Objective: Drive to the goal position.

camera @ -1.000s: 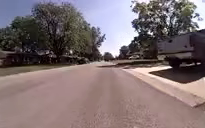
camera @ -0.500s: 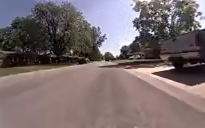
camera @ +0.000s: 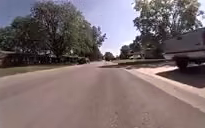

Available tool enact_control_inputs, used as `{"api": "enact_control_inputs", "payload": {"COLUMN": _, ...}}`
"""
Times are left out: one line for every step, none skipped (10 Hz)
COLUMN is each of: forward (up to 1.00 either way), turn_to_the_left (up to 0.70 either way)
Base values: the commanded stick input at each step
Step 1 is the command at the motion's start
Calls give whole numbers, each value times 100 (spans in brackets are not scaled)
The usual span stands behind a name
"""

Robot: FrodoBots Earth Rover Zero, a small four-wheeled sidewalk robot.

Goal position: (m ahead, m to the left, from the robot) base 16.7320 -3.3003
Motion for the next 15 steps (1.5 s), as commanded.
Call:
{"api": "enact_control_inputs", "payload": {"forward": 50, "turn_to_the_left": 0}}
{"api": "enact_control_inputs", "payload": {"forward": 50, "turn_to_the_left": 0}}
{"api": "enact_control_inputs", "payload": {"forward": 50, "turn_to_the_left": 0}}
{"api": "enact_control_inputs", "payload": {"forward": 50, "turn_to_the_left": 0}}
{"api": "enact_control_inputs", "payload": {"forward": 50, "turn_to_the_left": 0}}
{"api": "enact_control_inputs", "payload": {"forward": 50, "turn_to_the_left": 0}}
{"api": "enact_control_inputs", "payload": {"forward": 50, "turn_to_the_left": 0}}
{"api": "enact_control_inputs", "payload": {"forward": 50, "turn_to_the_left": 0}}
{"api": "enact_control_inputs", "payload": {"forward": 50, "turn_to_the_left": 0}}
{"api": "enact_control_inputs", "payload": {"forward": 50, "turn_to_the_left": 0}}
{"api": "enact_control_inputs", "payload": {"forward": 50, "turn_to_the_left": 0}}
{"api": "enact_control_inputs", "payload": {"forward": 50, "turn_to_the_left": 0}}
{"api": "enact_control_inputs", "payload": {"forward": 50, "turn_to_the_left": 0}}
{"api": "enact_control_inputs", "payload": {"forward": 50, "turn_to_the_left": 0}}
{"api": "enact_control_inputs", "payload": {"forward": 50, "turn_to_the_left": 0}}
